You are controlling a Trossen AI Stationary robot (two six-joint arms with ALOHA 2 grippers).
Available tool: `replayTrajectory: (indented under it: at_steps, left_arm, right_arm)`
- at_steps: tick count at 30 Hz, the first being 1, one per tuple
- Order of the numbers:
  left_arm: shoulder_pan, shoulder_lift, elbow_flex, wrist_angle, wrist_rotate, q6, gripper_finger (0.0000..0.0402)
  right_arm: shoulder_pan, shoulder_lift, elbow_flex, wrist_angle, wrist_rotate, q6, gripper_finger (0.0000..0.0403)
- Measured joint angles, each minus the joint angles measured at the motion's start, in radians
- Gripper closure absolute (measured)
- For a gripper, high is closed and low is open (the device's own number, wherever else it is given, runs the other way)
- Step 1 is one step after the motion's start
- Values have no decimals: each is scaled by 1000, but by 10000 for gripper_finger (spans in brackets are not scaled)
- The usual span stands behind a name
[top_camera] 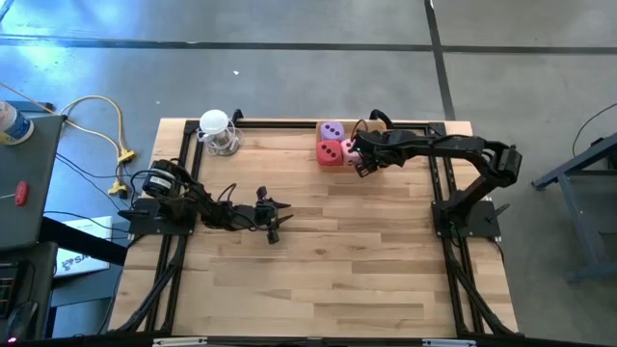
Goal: Pick & Place Dice
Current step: Put the small light blue die into the orange bin, then return to Home Position
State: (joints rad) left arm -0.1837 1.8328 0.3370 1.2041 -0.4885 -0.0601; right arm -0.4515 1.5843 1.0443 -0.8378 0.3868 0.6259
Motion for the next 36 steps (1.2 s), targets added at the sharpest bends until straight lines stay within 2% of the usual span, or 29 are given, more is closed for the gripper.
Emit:
replayTrajectory:
  at_steps: [4, 36]
  left_arm:
    - [0, 0, 0, 0, 0, 0, 253]
    - [0, 0, 0, -3, -4, 0, 253]
  right_arm:
    - [-1, -19, 0, -32, 48, 49, 214]
    - [-23, -5, 0, -63, 58, 108, 214]
